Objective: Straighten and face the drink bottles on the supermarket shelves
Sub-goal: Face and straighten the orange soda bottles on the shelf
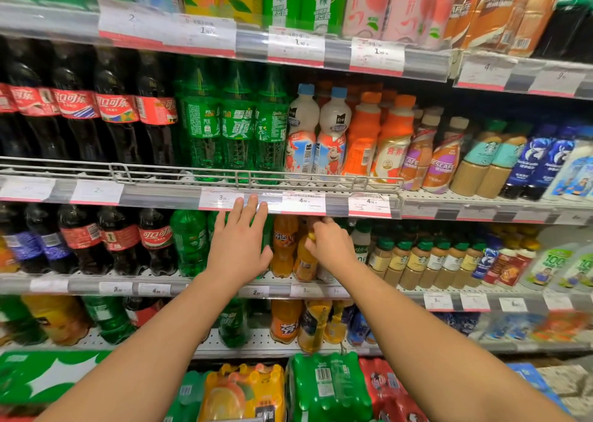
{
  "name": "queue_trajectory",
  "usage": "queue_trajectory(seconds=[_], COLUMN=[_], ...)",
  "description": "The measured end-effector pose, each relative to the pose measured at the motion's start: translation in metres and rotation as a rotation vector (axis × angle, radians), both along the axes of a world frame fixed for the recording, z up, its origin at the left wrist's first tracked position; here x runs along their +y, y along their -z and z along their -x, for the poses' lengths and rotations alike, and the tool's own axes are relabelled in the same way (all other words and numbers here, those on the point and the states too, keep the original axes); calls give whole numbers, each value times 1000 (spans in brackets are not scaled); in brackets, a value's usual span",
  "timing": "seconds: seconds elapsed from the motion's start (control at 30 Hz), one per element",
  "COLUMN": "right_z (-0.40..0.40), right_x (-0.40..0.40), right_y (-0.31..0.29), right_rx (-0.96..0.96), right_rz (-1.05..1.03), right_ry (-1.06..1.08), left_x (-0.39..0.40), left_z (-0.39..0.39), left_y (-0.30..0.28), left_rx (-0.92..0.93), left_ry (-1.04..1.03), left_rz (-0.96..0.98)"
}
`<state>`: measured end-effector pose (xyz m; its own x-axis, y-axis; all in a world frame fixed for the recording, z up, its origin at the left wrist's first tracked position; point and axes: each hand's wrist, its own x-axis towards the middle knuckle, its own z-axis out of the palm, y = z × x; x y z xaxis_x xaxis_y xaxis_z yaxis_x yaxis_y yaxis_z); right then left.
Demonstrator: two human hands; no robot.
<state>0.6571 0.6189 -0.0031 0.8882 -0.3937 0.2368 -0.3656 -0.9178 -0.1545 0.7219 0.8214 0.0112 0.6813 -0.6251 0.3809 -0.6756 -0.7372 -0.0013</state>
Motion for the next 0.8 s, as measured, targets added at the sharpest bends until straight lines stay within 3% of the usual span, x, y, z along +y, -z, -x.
queue_trajectory(seconds=[0.4, 0.8], right_z=[41, 108], right_x=[10, 28], right_y=[28, 2], right_rx=[-108, -326], right_rz=[-101, -194], right_ry=[-36, -10], left_x=[4, 5], left_z=[-7, -2], left_y=[5, 0], left_rx=[-20, 10], left_ry=[28, 21], left_rz=[14, -29])
